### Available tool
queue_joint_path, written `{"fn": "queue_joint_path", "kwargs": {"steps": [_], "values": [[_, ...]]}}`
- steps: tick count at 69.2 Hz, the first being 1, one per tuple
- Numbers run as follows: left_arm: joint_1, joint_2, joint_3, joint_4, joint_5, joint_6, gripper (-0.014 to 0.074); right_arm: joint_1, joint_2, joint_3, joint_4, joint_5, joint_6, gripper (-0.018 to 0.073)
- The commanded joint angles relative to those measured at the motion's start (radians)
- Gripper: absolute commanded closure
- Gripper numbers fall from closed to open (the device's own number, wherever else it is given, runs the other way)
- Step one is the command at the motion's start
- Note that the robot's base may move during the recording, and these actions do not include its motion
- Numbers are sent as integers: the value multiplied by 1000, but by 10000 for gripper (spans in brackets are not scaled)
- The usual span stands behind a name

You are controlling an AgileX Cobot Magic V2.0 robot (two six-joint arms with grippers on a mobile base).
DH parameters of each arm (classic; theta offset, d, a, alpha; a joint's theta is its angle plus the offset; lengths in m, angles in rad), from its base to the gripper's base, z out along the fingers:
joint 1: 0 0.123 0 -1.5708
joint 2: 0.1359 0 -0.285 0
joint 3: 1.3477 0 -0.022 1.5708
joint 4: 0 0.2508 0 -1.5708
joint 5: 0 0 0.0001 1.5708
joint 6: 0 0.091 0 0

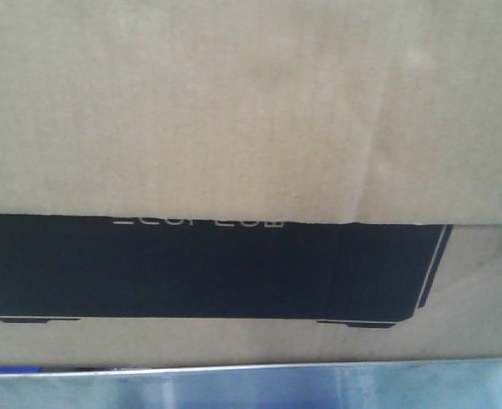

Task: Grab box from left shelf to table start
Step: 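Clamp the cardboard box side walls with both grippers at the shelf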

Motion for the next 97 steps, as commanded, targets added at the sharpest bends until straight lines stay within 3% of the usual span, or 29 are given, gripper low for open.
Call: {"fn": "queue_joint_path", "kwargs": {"steps": [1,31,46,53,59,64,76,92,97], "values": [[0,-16,-1,-4,-96,1,696,-3,-6,2,-1,-84,-1,540],[0,-16,-1,-4,-96,1,696,-3,-6,2,-1,-84,-1,540],[0,-16,-1,-8,-227,-1,696,-3,-6,2,-1,-84,-1,540],[2,-16,-9,-103,-391,-1,695,-3,-6,2,-1,-84,-1,540],[2,-12,-52,-141,-422,-1,695,-3,-6,2,-1,-84,-1,540],[2,-10,-123,-118,-353,1,695,-3,-6,2,-1,-84,-1,540],[0,-10,-332,51,-83,1,695,-3,-6,2,-1,-84,-1,540],[0,-6,-522,57,138,1,680,-3,-6,2,-1,-84,-1,540],[0,8,-554,57,177,1,613,-3,-6,2,-1,-84,-1,540]]}}
